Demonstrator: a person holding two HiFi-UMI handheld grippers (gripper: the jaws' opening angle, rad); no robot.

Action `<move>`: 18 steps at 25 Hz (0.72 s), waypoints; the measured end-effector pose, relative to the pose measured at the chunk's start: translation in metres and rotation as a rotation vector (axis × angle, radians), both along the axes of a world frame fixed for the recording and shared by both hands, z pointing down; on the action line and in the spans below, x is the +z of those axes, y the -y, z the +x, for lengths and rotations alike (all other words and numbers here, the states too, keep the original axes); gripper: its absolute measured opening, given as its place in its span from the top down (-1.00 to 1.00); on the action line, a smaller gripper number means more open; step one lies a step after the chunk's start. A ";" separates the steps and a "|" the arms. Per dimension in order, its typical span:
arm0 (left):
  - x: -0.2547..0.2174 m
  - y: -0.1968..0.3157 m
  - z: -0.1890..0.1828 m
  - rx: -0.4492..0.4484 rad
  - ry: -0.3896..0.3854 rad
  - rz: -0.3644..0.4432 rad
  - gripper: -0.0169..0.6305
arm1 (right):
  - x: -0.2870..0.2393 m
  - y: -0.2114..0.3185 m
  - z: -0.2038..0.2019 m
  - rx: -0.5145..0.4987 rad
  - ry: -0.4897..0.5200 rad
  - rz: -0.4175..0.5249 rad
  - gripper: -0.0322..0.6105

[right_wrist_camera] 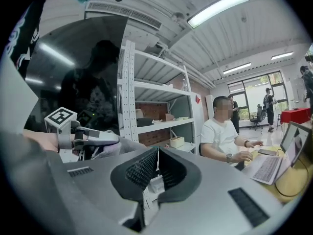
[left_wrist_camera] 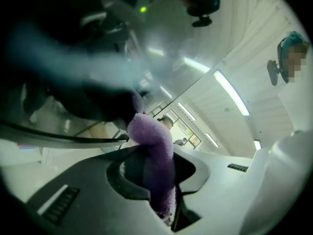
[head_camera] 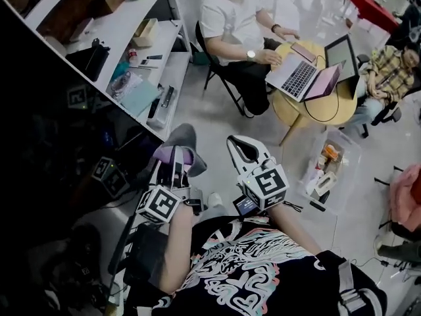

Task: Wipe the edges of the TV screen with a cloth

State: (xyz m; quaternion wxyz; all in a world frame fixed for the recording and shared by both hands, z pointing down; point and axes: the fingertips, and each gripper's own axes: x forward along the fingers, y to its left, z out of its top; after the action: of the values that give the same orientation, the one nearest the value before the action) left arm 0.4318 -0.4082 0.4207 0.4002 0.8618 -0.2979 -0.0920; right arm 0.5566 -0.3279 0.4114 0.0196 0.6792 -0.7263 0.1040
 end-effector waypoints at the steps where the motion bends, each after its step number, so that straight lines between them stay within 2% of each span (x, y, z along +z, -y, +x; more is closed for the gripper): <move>1: -0.005 -0.006 0.001 -0.021 -0.006 0.018 0.64 | -0.003 -0.003 0.000 -0.030 0.002 0.003 0.80; 4: -0.011 -0.029 0.000 -0.133 0.005 0.083 0.64 | -0.011 -0.016 0.006 -0.144 -0.015 0.025 0.80; 12: -0.012 -0.122 -0.022 -0.353 0.203 0.201 0.64 | -0.011 -0.083 0.014 -0.351 -0.060 0.029 0.80; 15: -0.002 -0.160 -0.030 -0.417 0.276 0.209 0.64 | -0.016 -0.116 0.011 -0.406 -0.063 0.053 0.80; 18: 0.001 -0.198 -0.041 -0.471 0.314 0.196 0.64 | -0.018 -0.144 0.012 -0.438 -0.061 0.061 0.80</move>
State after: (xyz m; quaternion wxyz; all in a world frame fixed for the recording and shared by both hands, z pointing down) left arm 0.3904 -0.2104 0.4221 0.2317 0.8070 -0.5378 -0.0762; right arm 0.5684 -0.1836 0.3937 0.0428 0.5085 -0.8583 0.0546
